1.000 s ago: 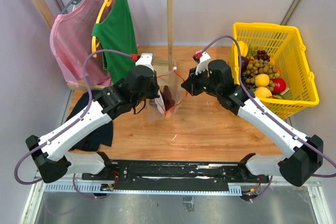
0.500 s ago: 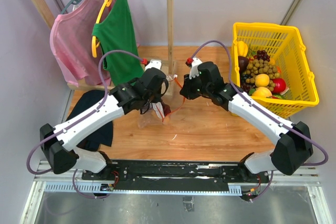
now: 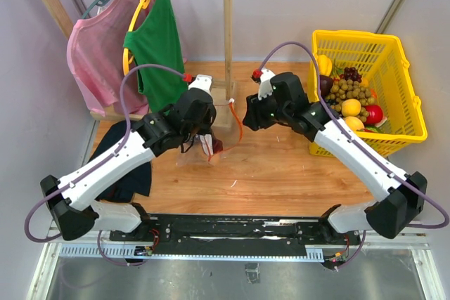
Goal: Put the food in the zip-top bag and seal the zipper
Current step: Adjust the fake fruit in the zipper food storage bag, then pick up the fake fruit from the bin.
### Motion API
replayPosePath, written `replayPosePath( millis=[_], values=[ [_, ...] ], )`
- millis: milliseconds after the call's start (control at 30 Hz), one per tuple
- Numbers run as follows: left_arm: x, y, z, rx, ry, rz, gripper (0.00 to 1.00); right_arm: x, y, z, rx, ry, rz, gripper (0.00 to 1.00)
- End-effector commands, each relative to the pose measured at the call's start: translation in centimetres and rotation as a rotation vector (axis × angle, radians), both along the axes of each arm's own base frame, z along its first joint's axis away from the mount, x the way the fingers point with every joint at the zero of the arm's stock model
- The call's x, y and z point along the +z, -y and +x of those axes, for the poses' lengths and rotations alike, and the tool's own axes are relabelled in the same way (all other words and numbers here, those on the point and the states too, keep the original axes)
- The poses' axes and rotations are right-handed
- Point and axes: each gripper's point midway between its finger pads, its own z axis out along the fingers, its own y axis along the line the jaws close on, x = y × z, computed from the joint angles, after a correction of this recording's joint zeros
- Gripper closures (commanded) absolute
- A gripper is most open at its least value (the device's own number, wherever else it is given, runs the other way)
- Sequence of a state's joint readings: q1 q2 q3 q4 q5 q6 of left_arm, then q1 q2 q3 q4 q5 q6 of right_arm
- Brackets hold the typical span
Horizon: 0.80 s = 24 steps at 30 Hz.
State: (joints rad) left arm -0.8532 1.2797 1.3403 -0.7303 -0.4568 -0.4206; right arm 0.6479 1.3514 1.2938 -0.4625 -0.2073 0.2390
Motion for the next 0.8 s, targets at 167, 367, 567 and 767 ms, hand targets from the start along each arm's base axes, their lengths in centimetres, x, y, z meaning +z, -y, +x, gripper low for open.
replayPosePath(
  millis=[167,367,567,767],
  values=[
    [1.4,0.0,-0.5,-0.065,0.073,-0.038,1.0,5.6,7.6,-1.2,-0.11,0.069,-0.246,0.41],
    [1.4,-0.3,-1.1,-0.091,0.079,-0.043,1.0,8.2,16.3,-0.7,-0.371,0.092,-0.415,0.38],
    [1.4,-0.6,-1.4,-0.095,0.088,-0.05,1.0,8.5,24.2,0.0,-0.649,0.051,-0.426,0.34],
    [1.2,-1.2,-1.4,-0.087,0.092,-0.057,1.0,6.6,29.8,1.9,-0.891,0.038,-0.392,0.29]
  ],
)
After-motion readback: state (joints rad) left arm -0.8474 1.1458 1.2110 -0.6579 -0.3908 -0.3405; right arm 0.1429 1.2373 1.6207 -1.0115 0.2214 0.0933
